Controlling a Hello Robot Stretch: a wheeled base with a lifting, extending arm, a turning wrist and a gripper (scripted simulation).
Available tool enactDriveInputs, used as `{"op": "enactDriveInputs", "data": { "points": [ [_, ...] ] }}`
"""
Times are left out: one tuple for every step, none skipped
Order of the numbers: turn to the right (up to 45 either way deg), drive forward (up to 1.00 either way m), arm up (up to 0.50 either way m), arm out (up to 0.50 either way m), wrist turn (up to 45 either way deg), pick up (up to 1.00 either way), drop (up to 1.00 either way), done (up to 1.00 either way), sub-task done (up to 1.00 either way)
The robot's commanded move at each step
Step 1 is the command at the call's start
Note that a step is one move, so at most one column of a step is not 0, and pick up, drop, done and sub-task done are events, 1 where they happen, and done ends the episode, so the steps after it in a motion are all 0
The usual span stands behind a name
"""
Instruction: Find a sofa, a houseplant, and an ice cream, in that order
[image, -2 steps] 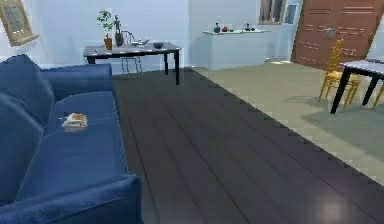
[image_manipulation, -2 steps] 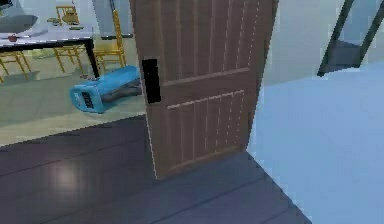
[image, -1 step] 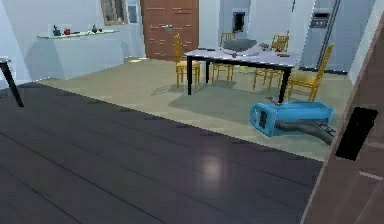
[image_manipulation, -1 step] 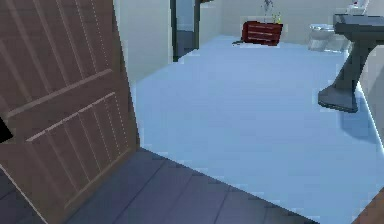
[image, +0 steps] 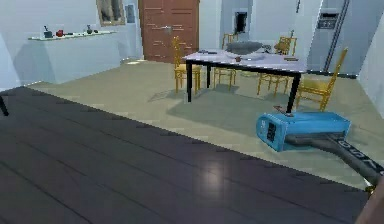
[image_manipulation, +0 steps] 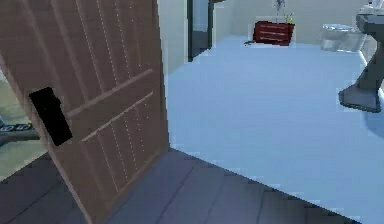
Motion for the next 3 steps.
{"op": "enactDriveInputs", "data": {
  "points": [
    [-12.0, 0.00, 0.00, 0.00, 0.0, 0.00, 0.00, 0.00, 0.00],
    [0.0, 0.20, 0.00, 0.00, 0.0, 0.00, 0.00, 0.00, 0.00],
    [-45.0, 0.00, 0.00, 0.00, 0.0, 0.00, 0.00, 0.00, 0.00]
  ]
}}
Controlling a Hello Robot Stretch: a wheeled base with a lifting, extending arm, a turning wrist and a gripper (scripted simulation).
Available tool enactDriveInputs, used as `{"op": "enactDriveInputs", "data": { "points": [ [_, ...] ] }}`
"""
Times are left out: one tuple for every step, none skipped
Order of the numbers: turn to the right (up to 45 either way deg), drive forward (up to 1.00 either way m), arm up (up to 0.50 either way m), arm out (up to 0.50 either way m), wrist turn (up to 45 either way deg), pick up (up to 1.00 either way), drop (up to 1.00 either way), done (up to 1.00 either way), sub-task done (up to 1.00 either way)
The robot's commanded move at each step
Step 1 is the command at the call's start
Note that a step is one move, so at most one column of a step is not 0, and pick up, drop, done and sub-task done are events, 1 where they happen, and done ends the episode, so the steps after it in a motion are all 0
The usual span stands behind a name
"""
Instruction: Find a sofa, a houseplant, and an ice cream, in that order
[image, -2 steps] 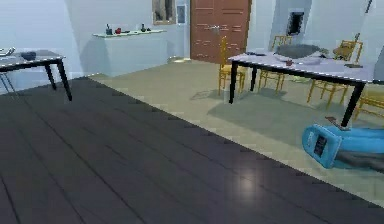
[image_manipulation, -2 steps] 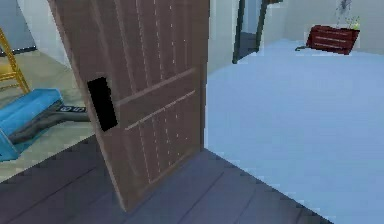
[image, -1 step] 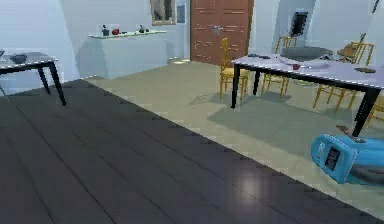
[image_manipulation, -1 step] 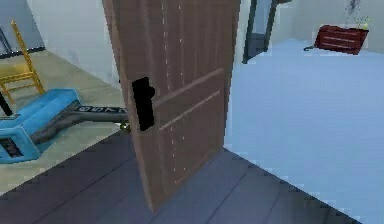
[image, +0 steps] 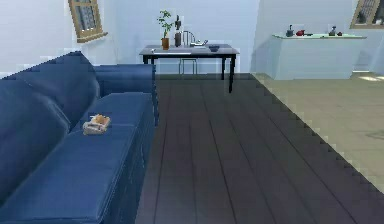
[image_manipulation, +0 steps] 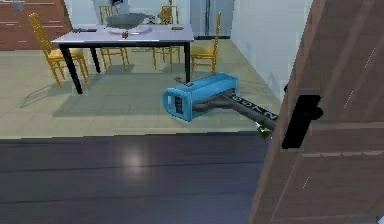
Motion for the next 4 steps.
{"op": "enactDriveInputs", "data": {
  "points": [
    [0.0, 1.00, 0.00, 0.00, 0.0, 0.00, 0.00, 0.00, 0.00],
    [0.0, 1.00, 0.00, 0.00, 0.0, 0.00, 0.00, 0.00, 0.00],
    [0.0, 1.00, 0.00, 0.00, 0.0, 0.00, 0.00, 0.00, 0.00],
    [45.0, 0.00, 0.00, 0.00, 0.0, 0.00, 0.00, 0.00, 0.00]
  ]
}}
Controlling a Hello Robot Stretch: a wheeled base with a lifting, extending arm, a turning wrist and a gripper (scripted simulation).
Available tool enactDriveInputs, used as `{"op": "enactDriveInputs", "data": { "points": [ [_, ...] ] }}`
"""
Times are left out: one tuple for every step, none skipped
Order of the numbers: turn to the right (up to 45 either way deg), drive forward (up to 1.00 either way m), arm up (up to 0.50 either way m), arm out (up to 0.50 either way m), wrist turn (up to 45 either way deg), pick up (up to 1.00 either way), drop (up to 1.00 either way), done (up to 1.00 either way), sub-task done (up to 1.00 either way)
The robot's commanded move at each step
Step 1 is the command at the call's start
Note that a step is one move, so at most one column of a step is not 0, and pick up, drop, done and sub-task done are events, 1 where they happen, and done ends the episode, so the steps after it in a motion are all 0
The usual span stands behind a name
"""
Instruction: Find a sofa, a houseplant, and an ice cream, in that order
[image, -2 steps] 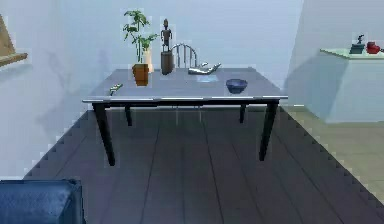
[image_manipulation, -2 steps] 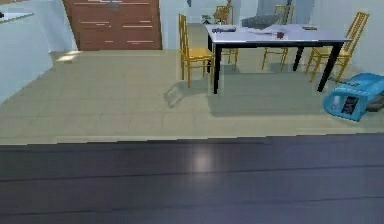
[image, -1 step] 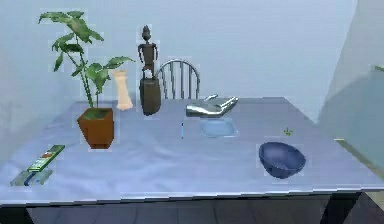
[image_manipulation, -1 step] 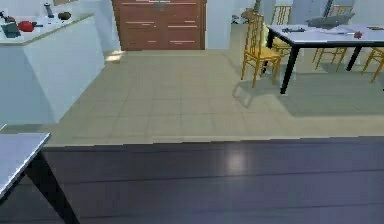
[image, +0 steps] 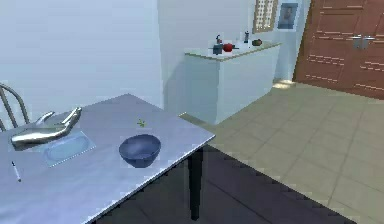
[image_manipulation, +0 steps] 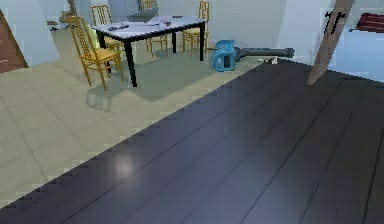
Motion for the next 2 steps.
{"op": "enactDriveInputs", "data": {
  "points": [
    [18.0, 0.00, 0.00, 0.00, 0.0, 0.00, 0.00, 0.00, 0.00],
    [0.0, 0.05, 0.00, 0.00, 0.0, 0.00, 0.00, 0.00, 0.00]
  ]
}}
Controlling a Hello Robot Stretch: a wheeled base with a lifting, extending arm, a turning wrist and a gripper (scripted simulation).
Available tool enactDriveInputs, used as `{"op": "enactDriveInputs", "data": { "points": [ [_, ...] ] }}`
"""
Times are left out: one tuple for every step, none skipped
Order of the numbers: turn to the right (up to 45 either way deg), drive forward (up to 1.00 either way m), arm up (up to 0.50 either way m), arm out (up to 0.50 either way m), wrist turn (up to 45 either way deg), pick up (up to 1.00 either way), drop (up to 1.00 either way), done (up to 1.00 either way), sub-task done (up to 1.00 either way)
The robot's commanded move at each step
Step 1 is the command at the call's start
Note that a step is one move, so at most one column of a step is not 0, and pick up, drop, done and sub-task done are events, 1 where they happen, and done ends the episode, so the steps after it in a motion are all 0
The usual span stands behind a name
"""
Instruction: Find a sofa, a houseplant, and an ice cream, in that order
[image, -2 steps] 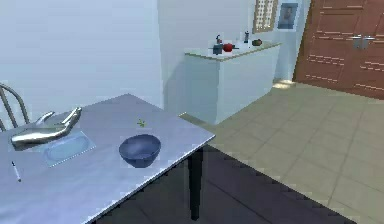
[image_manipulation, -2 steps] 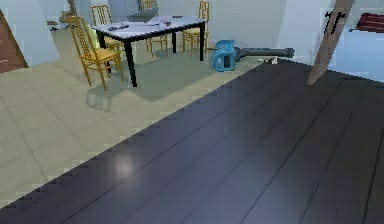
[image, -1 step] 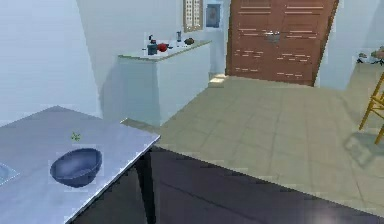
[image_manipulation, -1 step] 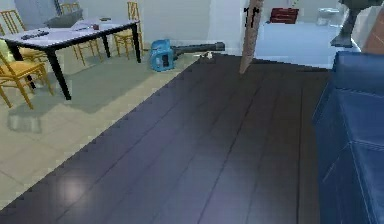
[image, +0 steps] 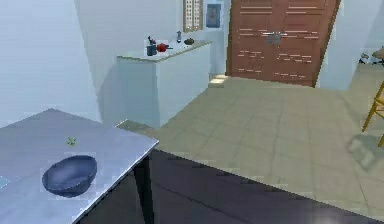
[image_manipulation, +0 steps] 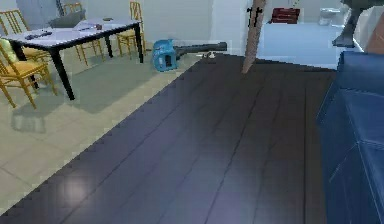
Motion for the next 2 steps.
{"op": "enactDriveInputs", "data": {
  "points": [
    [-45.0, 0.00, 0.00, 0.00, 0.0, 0.00, 0.00, 0.00, 0.00],
    [-45.0, 0.00, 0.00, 0.00, 0.0, 0.00, 0.00, 0.00, 0.00]
  ]
}}
